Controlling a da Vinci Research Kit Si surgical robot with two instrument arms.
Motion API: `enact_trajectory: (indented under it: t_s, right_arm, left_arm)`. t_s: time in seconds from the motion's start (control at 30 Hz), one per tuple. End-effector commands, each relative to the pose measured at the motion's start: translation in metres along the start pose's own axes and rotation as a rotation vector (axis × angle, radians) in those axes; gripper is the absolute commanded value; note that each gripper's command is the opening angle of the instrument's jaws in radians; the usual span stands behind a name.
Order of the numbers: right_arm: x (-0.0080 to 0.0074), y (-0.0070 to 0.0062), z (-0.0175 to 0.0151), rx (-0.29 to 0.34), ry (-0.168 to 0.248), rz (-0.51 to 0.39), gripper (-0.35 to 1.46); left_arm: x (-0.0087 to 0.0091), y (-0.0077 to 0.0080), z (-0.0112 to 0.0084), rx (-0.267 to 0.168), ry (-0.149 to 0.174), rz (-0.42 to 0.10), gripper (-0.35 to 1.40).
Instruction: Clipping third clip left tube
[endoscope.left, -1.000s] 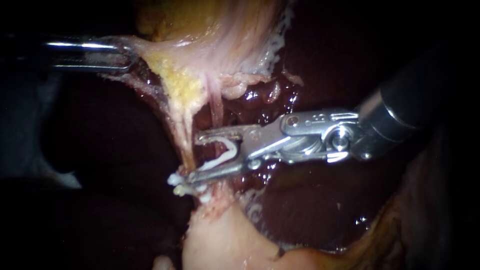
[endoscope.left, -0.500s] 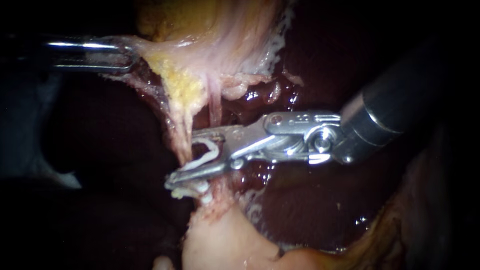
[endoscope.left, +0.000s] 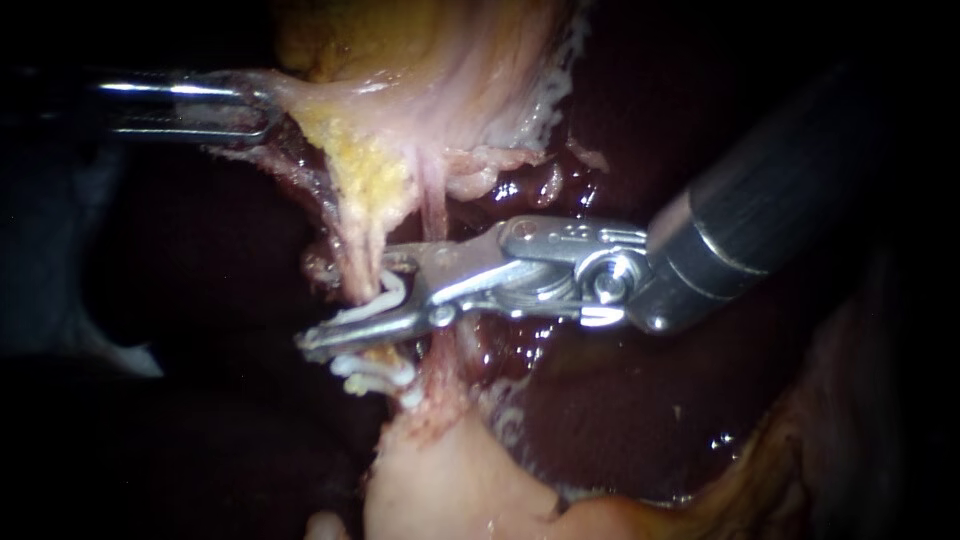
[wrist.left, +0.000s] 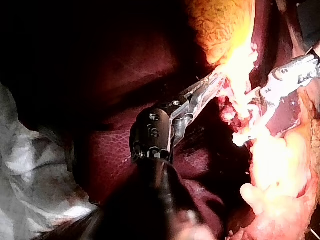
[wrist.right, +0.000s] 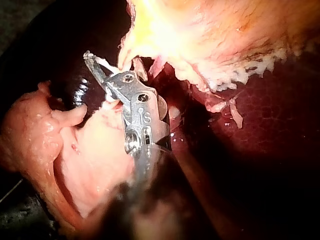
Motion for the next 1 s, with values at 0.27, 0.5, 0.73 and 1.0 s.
enact_trajectory:
  t_s: [0.27,0.5,0.73,1.0]
  right_arm:
    - [0.0004,-0.0005,-0.0003,0.037,0.031,0.018,0.48]
    - [0.0020,-0.0017,-0.0005,0.068,0.061,0.020,0.48]
    - [0.0036,-0.0025,-0.0007,0.082,0.086,0.026,0.48]
    - [0.0037,-0.0022,-0.0008,0.084,0.088,0.051,0.45]
  left_arm:
    - [0.0000,-0.0001,0.0000,-0.001,0.000,0.001,-0.35]
    - [0.0000,-0.0002,0.0000,-0.001,0.000,0.001,-0.35]
    - [0.0000,-0.0002,0.0000,-0.001,0.000,0.001,-0.35]
    - [0.0000,-0.0004,0.0000,-0.001,0.000,0.001,-0.35]
